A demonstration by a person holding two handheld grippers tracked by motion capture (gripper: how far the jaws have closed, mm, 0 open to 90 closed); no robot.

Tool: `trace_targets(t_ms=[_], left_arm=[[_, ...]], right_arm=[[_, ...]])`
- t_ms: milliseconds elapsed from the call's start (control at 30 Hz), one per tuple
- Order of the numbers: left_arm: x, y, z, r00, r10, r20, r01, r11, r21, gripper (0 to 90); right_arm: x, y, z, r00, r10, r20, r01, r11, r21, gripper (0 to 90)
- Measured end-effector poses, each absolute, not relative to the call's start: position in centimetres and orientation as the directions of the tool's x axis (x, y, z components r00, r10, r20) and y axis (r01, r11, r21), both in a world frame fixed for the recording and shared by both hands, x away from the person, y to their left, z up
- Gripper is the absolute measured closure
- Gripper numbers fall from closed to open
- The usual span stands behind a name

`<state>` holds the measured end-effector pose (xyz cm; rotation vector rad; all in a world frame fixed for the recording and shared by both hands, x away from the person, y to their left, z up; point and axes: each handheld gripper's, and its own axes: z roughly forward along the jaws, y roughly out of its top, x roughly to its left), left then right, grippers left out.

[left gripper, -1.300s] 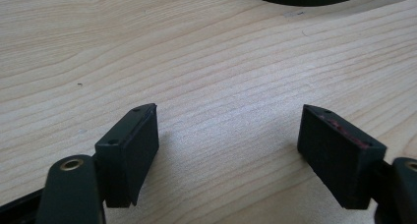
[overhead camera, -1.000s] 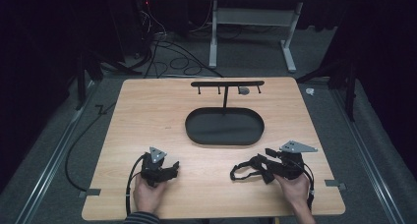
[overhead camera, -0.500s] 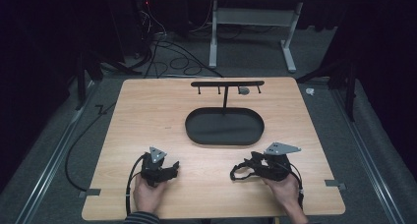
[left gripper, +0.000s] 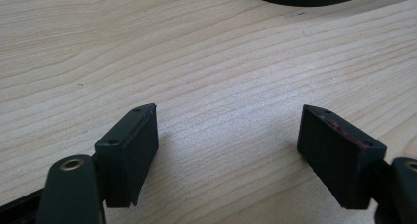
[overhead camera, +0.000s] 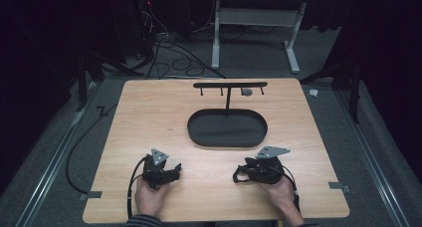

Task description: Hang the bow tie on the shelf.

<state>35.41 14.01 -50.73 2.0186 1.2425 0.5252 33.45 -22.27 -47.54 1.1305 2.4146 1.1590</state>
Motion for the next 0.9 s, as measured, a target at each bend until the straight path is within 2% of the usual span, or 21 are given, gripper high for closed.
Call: trace_targets(t_ms=[467, 633, 800, 900], left_arm=[[35.4, 14.0, -50.7, 0.458, 0.889, -0.02, 0.606, -0.296, 0.739, 24.0], [35.4, 14.0, -50.7, 0.458, 0.889, -0.02, 0.606, -0.296, 0.739, 24.0], [35.4, 14.0, -50.7, 0.458, 0.889, -0.019, 0.605, -0.296, 0.739, 24.1], [35.4, 14.0, -50.7, 0.457, 0.889, -0.019, 0.605, -0.295, 0.74, 24.1]], right_arm=[[34.2, -22.3, -49.2, -0.663, 0.74, 0.115, 0.59, 0.421, 0.689, 59.6], [34.0, -22.0, -49.5, -0.675, 0.735, 0.064, 0.565, 0.459, 0.685, 68.6], [33.8, -22.0, -49.5, -0.682, 0.731, 0.014, 0.54, 0.49, 0.684, 81.9], [33.8, -22.1, -49.5, -0.684, 0.73, 0.002, 0.53, 0.495, 0.689, 84.5]])
